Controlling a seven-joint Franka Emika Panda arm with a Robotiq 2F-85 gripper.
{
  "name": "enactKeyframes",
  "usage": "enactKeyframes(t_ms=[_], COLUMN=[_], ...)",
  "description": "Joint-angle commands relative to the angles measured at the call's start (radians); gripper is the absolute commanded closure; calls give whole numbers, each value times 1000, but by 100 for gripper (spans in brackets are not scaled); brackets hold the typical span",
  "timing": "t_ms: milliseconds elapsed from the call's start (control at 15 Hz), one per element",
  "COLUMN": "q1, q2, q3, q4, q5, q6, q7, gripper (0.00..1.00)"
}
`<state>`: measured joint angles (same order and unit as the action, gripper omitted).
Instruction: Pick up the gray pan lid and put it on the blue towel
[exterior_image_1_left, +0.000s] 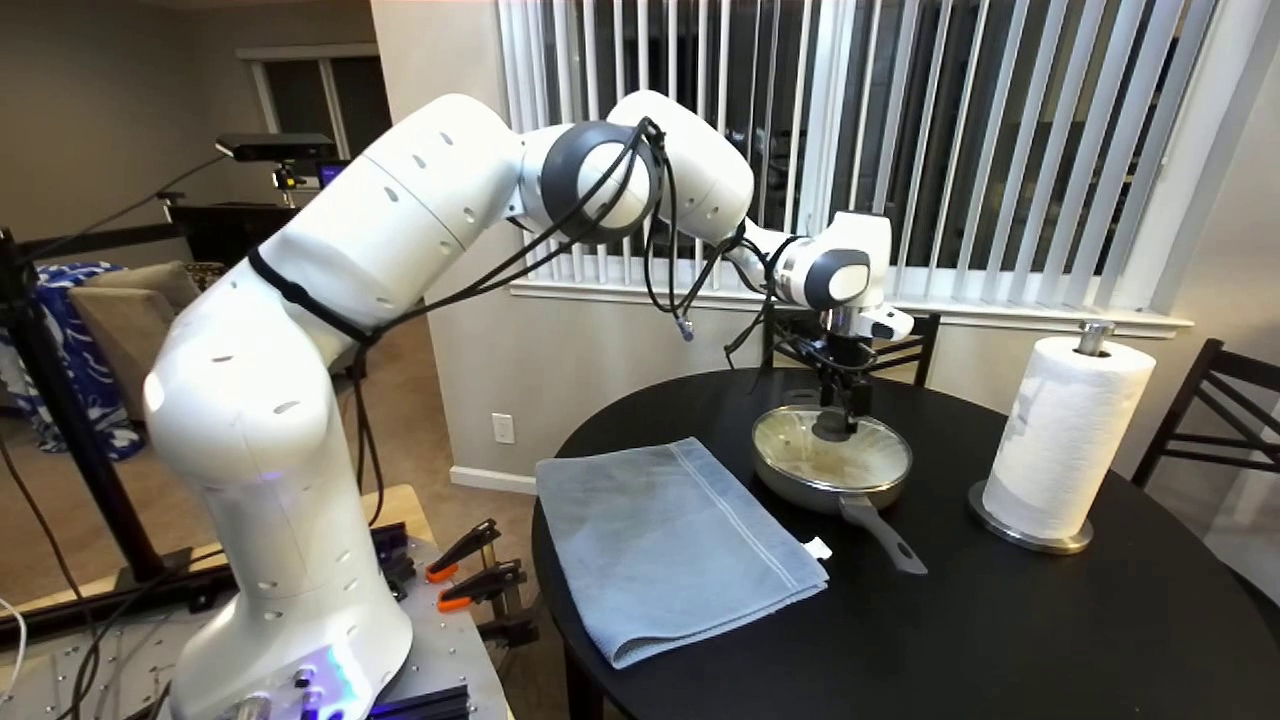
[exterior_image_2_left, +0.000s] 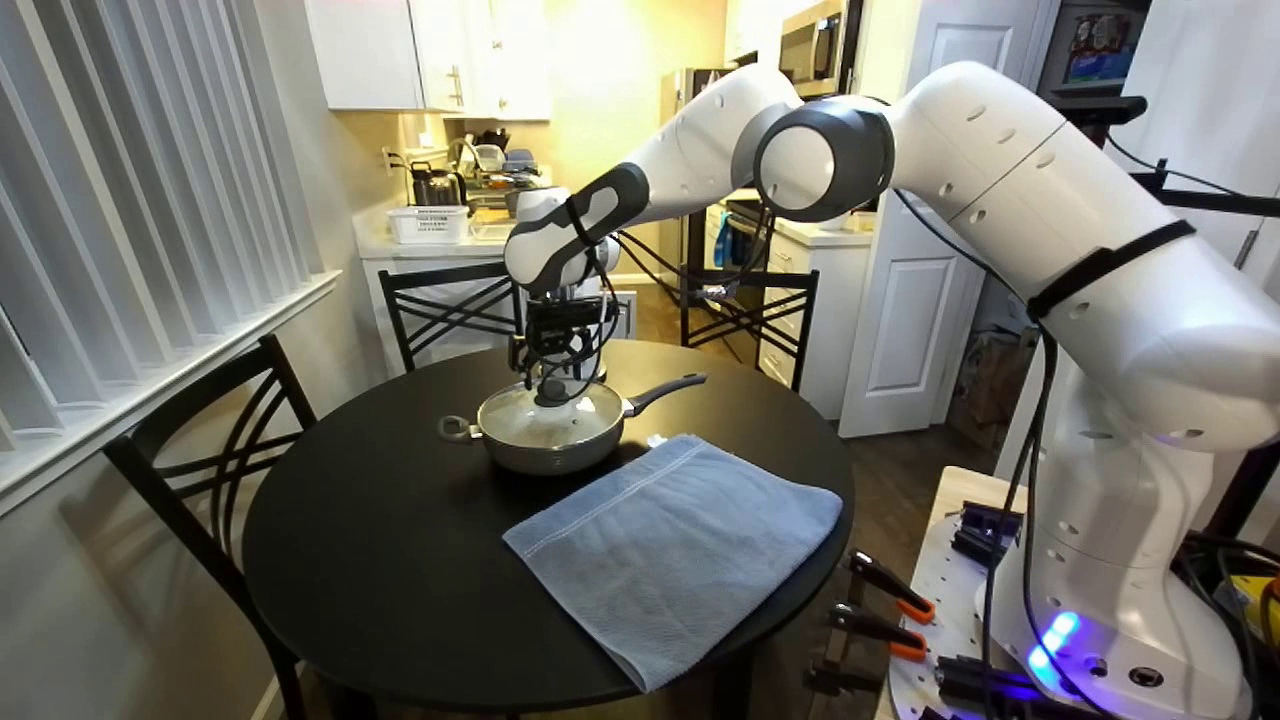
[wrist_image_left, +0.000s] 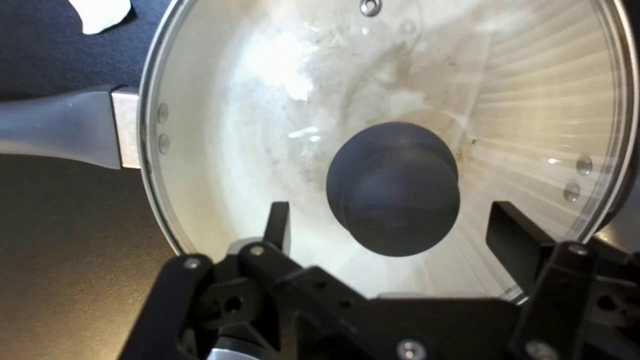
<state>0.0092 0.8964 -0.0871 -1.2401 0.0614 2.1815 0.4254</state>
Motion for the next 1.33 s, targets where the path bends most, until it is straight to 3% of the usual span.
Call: enactKeyframes(t_ms=[0,1267], q1=[-7,-10], q2=[32,80], q3=[-5,6], q4=[58,169], q5=[25,26], q6=[-37,-230], q7=[28,22], gripper=[0,0])
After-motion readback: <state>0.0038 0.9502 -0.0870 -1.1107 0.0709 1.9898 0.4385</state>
